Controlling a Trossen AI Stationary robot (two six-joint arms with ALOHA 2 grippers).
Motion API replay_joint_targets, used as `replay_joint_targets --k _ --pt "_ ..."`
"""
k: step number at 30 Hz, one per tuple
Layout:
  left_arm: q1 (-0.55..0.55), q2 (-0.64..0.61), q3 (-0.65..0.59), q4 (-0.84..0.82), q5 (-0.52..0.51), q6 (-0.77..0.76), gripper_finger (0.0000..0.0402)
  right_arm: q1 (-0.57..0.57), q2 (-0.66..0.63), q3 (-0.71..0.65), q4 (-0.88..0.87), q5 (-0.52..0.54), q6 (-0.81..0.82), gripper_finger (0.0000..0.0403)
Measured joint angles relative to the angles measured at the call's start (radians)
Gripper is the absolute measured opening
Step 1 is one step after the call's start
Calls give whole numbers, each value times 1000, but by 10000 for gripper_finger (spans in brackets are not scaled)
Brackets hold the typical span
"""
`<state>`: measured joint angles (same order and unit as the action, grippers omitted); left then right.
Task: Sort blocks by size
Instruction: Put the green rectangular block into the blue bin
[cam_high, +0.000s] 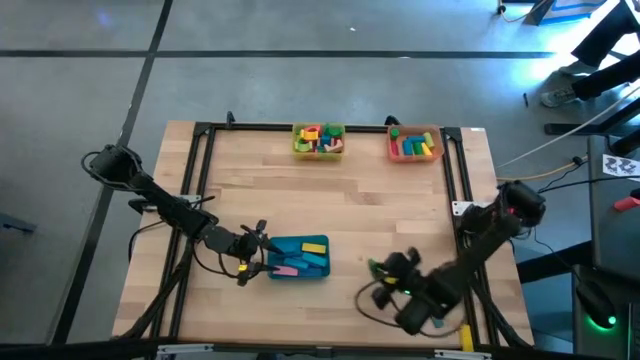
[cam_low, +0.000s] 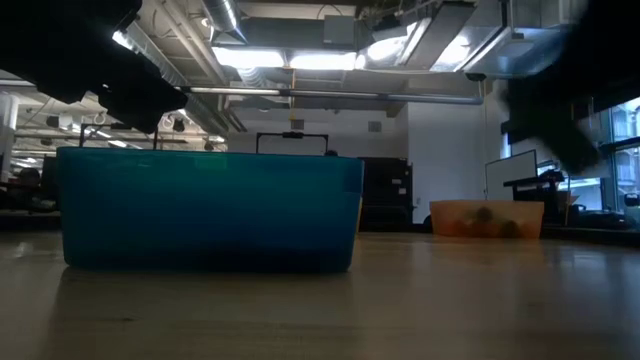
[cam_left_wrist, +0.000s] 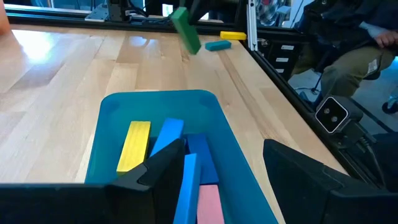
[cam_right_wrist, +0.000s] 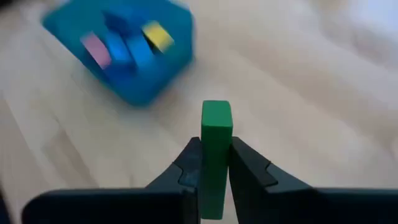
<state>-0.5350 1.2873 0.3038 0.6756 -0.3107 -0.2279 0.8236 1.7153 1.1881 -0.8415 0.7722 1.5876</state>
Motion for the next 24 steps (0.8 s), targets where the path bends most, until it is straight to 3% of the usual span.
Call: replay_joint_targets --k 8,13,19,24 --pt "0 0 0 5 0 9 202 -217 46 0 452 6 -648 52" --pt "0 0 0 4 0 11 202 -323 51 1 709 -10 -953 52" --pt "0 0 0 0 0 11 202 -419 78 3 887 -69 -1132 52" --pt "0 0 -1 -6 0 11 202 -478 142 2 901 -127 -1173 52"
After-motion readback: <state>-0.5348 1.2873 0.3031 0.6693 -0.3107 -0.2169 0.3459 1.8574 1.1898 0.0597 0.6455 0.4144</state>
